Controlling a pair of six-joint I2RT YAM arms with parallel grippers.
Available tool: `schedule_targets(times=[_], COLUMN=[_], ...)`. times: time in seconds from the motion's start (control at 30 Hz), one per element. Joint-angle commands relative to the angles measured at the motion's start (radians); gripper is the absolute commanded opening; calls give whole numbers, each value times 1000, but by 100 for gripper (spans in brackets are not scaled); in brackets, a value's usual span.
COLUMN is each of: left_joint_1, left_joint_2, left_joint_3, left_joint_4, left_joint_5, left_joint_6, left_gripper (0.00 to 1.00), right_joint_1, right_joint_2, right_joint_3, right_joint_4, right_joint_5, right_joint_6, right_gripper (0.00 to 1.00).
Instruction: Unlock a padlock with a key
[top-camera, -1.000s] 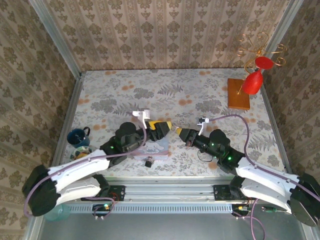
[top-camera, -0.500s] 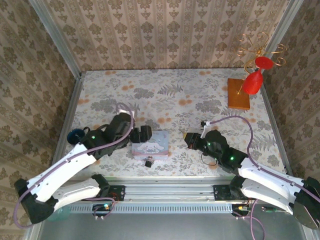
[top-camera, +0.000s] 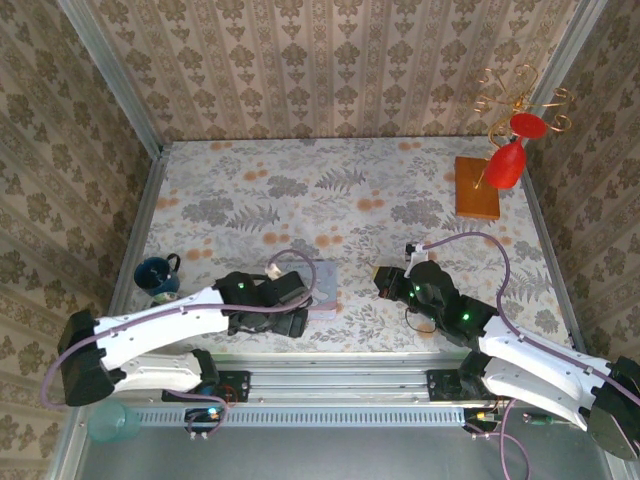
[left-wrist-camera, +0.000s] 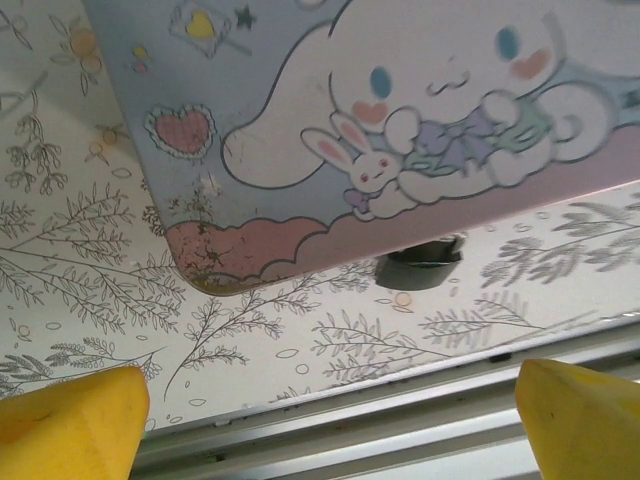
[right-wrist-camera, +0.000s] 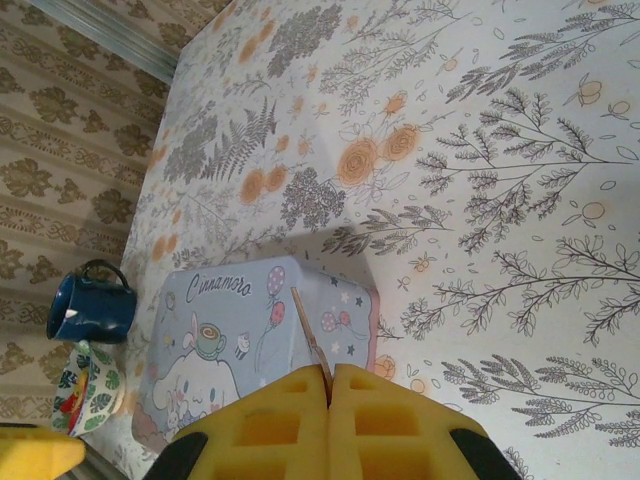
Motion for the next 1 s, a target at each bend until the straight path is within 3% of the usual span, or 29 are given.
schedule_targets(times=[0.0, 0.63, 0.97], left_joint_1=[13, 155, 240], left_joint_2=[22, 55, 127], left_joint_3=[-30, -174, -144], left_joint_4=[39, 367, 526], left_joint_5=[3, 70, 69], left_joint_6=[-6, 105, 140], left_gripper=[97, 94, 91], right_joint_1=[-1, -1, -1], right_joint_2=[-10, 61, 85], right_joint_3=[16, 3, 17], right_joint_4=[-20, 64, 61], right_joint_5=[38, -8, -18], right_joint_6=[26, 72, 66], right_gripper=[0, 0, 0])
